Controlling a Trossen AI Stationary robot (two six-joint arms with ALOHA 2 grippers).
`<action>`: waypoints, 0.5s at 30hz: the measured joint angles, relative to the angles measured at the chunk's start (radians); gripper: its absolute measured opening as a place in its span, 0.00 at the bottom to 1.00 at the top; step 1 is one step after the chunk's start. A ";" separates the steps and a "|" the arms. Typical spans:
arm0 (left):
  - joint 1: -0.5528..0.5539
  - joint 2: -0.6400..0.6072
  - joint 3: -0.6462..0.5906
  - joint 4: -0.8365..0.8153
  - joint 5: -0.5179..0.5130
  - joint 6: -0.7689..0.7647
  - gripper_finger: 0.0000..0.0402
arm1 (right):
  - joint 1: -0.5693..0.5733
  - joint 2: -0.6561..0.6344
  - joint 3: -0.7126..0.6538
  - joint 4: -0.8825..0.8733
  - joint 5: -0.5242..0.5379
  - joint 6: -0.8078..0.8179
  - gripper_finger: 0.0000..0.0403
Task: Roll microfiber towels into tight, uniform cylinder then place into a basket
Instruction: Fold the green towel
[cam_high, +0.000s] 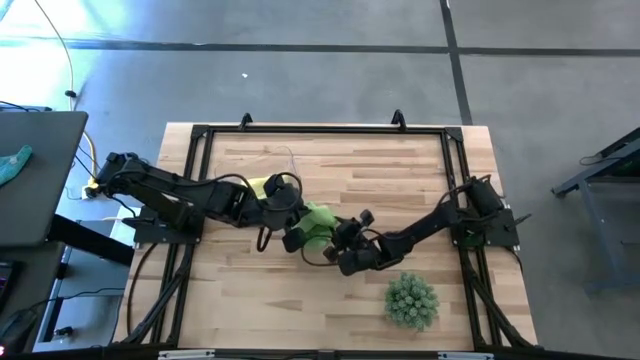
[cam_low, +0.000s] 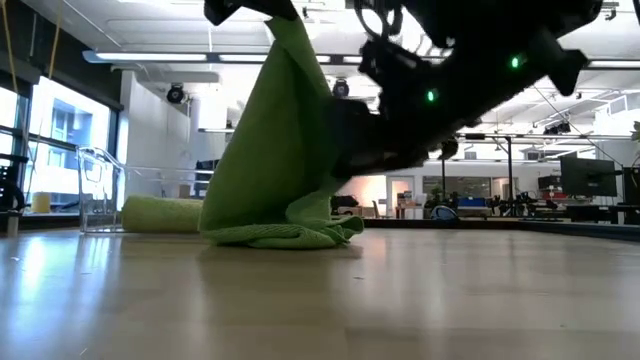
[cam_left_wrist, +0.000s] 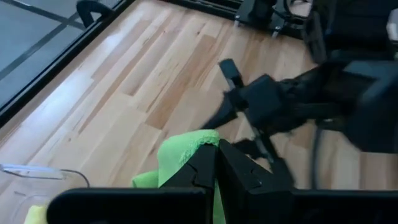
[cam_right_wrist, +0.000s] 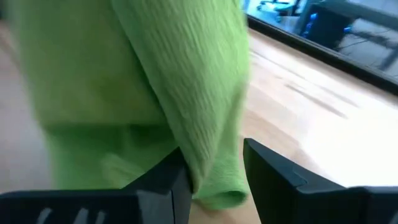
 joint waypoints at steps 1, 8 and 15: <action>0.000 -0.002 0.000 0.002 0.007 0.001 0.00 | -0.002 0.001 0.000 -0.024 0.013 0.009 0.32; 0.000 -0.035 0.012 0.008 0.012 0.022 0.00 | -0.003 0.000 0.000 -0.072 0.071 0.015 0.32; 0.000 -0.068 0.056 0.042 0.008 0.051 0.00 | -0.007 0.000 0.000 -0.063 0.053 0.015 0.32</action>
